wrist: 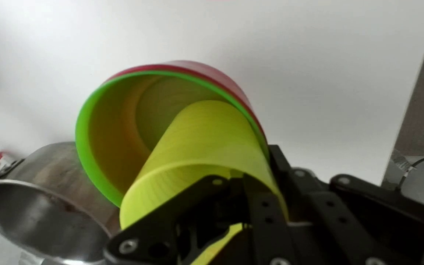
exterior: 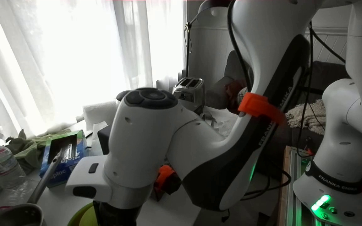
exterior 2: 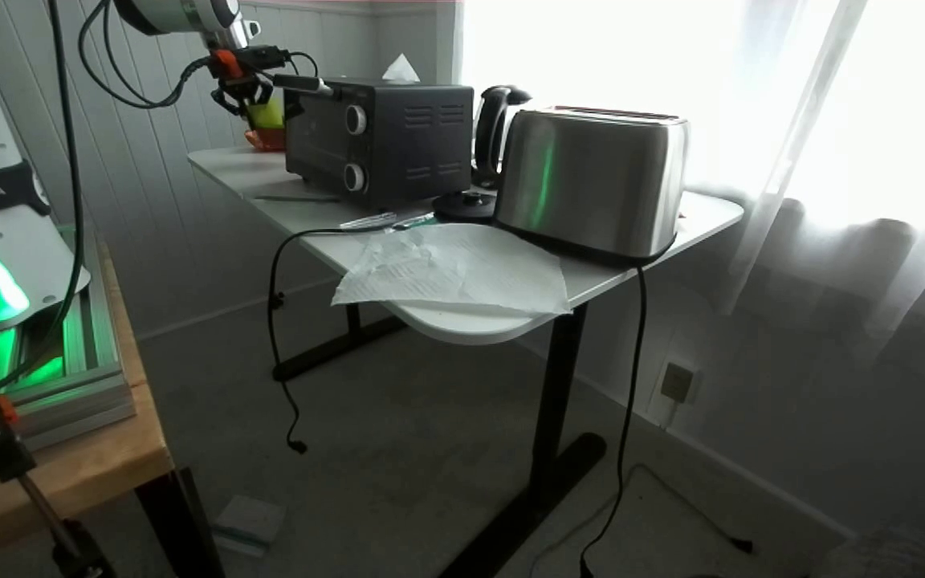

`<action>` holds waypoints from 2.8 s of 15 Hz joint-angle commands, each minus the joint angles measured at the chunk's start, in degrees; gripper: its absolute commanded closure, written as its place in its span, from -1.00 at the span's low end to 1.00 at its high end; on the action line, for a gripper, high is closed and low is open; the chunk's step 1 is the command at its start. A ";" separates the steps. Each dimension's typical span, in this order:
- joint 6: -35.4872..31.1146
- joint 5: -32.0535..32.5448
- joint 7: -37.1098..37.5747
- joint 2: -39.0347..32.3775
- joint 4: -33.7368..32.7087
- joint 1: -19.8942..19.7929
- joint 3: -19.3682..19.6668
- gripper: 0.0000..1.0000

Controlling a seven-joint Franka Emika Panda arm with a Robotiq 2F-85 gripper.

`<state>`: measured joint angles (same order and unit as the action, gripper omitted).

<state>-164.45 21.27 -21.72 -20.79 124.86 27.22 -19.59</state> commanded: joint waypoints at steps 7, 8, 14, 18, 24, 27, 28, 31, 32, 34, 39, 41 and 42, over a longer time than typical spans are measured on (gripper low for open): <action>16.06 8.17 8.42 18.15 -2.32 -0.85 0.78 0.93; 17.95 9.04 9.82 19.15 -3.18 -1.28 0.63 0.93; 30.60 10.19 19.55 18.44 -9.46 -2.79 -0.27 0.93; 34.57 9.31 24.37 15.96 -11.93 -3.60 0.29 0.93; 33.21 8.53 24.25 14.77 -11.36 -4.22 0.70 0.82; 33.21 8.52 24.41 14.62 -11.51 -4.19 0.70 0.82; 33.21 8.52 24.42 14.62 -11.55 -4.19 0.70 0.82; 32.06 8.07 24.97 14.82 -10.92 -5.06 1.43 0.95; 31.69 7.68 24.73 15.02 -10.81 -5.49 1.71 0.95; 32.34 7.20 24.24 15.06 -10.74 -6.23 2.30 0.93; 31.87 2.04 21.45 14.38 -10.22 -8.48 3.13 0.92; 31.93 0.58 20.93 14.24 -10.09 -8.93 3.34 0.92; 32.05 0.15 20.85 14.34 -10.03 -9.06 3.42 0.92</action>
<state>-131.83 24.05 0.78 -7.26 113.88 18.69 -16.37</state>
